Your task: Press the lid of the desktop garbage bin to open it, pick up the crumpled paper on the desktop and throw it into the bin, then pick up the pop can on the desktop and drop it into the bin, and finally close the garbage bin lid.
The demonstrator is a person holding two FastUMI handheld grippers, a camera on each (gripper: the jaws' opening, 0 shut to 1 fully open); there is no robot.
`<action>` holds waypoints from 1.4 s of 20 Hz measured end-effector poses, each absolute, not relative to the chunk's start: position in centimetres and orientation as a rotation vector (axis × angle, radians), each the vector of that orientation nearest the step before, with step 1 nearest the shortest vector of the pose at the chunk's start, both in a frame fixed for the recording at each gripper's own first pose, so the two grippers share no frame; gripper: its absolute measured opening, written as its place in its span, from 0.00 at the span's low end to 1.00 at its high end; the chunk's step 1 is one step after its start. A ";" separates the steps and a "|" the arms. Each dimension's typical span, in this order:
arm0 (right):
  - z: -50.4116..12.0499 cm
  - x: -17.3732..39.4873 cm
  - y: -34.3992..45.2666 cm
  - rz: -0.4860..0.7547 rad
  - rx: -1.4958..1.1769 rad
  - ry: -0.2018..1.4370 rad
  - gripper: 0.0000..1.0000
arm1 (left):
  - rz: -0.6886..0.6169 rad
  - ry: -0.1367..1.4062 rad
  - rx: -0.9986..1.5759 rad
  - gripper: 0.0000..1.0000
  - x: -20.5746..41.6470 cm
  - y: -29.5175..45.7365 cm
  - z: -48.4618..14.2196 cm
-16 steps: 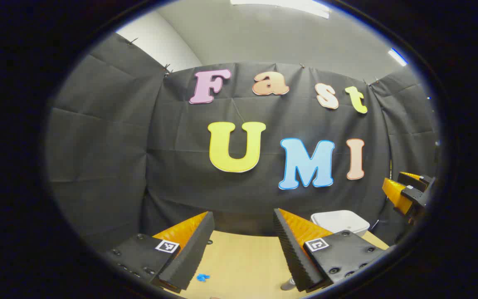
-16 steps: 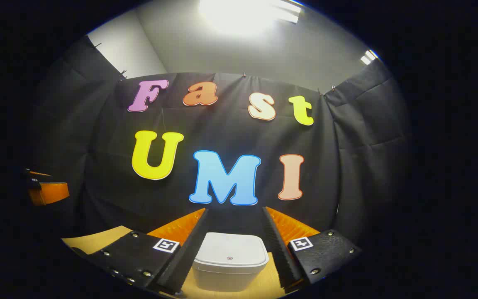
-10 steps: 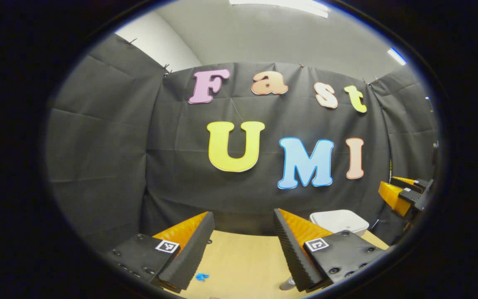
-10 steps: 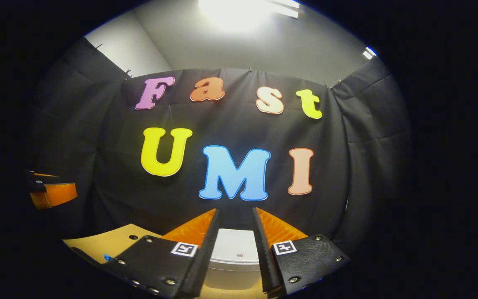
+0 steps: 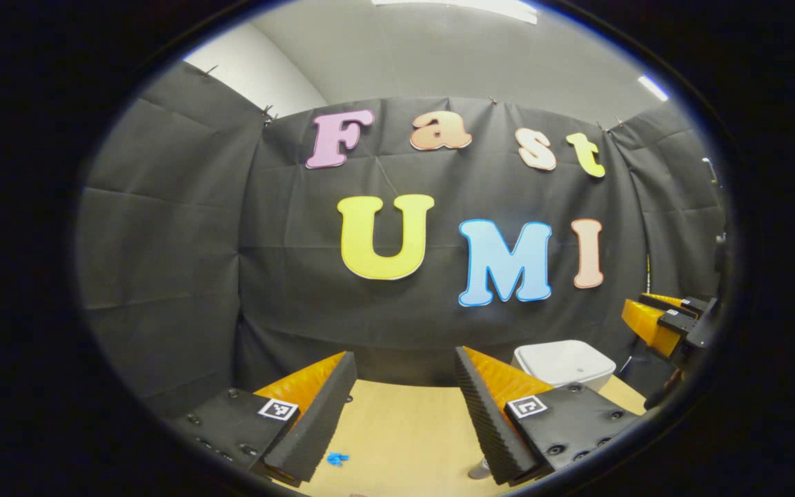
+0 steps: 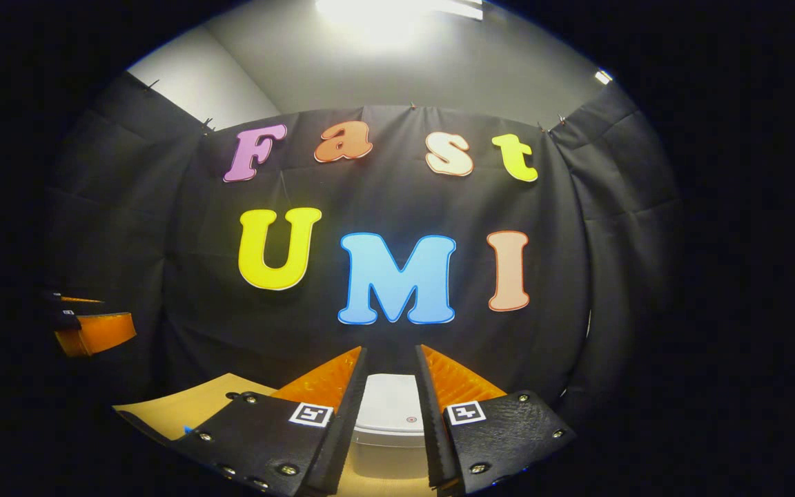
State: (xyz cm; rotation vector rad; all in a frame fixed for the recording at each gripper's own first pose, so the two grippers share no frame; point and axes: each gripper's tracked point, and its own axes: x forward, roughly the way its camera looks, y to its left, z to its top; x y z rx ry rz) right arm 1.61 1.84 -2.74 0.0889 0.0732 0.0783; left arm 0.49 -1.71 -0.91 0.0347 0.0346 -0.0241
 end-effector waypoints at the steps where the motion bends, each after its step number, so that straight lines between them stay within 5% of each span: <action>1: -2.9 1.7 1.7 0.072 0.091 0.079 0.46 | -0.033 0.037 0.036 0.99 0.6 -1.9 -1.0; 25: -7.5 3.8 3.1 0.099 0.073 0.199 0.46 | -0.050 0.070 0.064 0.99 3.6 -1.8 -3.0; 28: -8.9 4.8 2.8 0.075 0.091 0.217 0.13 | -0.048 0.072 0.062 0.99 3.7 -1.7 -3.0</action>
